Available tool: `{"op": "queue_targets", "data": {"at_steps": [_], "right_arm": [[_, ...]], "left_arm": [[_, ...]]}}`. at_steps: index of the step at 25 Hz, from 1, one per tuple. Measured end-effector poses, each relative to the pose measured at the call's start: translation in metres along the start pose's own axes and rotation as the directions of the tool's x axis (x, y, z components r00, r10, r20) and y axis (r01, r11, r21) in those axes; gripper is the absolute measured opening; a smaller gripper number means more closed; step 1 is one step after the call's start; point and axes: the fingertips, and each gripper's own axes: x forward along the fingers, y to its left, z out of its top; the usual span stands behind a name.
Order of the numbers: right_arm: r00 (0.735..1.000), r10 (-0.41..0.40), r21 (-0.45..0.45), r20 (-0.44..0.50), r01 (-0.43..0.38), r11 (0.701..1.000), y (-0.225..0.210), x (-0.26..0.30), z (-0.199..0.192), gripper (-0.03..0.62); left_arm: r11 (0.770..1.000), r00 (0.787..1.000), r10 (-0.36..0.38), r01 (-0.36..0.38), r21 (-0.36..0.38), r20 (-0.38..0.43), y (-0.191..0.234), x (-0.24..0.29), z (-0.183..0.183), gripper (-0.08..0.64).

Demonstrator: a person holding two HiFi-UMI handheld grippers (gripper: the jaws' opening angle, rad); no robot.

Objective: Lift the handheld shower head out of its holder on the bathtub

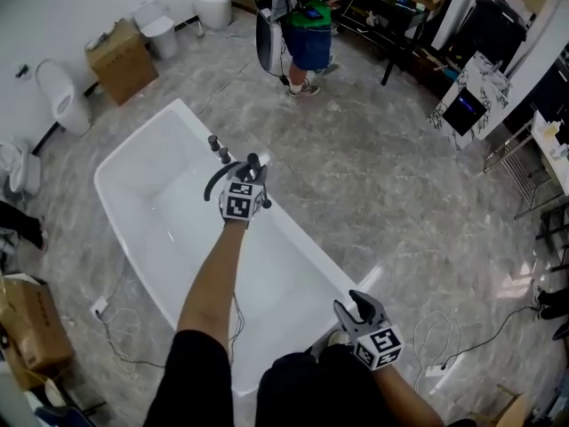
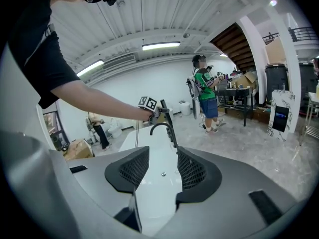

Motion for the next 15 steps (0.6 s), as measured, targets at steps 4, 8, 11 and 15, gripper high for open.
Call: {"op": "queue_targets", "data": {"at_steps": [4, 8, 11, 15], "right_arm": [[0.999, 0.011, 0.013, 0.033, -0.012, 1.000, 0.002, -0.010, 0.014, 0.166], [0.998, 0.032, 0.005, 0.052, -0.032, 0.999, -0.001, -0.019, 0.034, 0.156], [0.995, 0.057, 0.025, 0.079, -0.059, 0.998, -0.010, -0.029, 0.043, 0.143], [0.983, 0.101, 0.085, 0.151, -0.114, 0.990, -0.010, -0.033, 0.063, 0.121]], "left_arm": [[0.999, 1.000, 0.005, -0.006, 0.048, 0.008, -0.007, -0.021, 0.030, 0.126], [0.998, 0.998, 0.048, -0.050, 0.040, 0.048, -0.011, -0.047, 0.063, 0.126], [0.998, 0.996, 0.067, -0.067, 0.003, 0.063, -0.021, -0.058, 0.078, 0.126], [0.995, 0.992, 0.103, -0.104, 0.005, 0.078, -0.023, -0.072, 0.099, 0.126]]}}
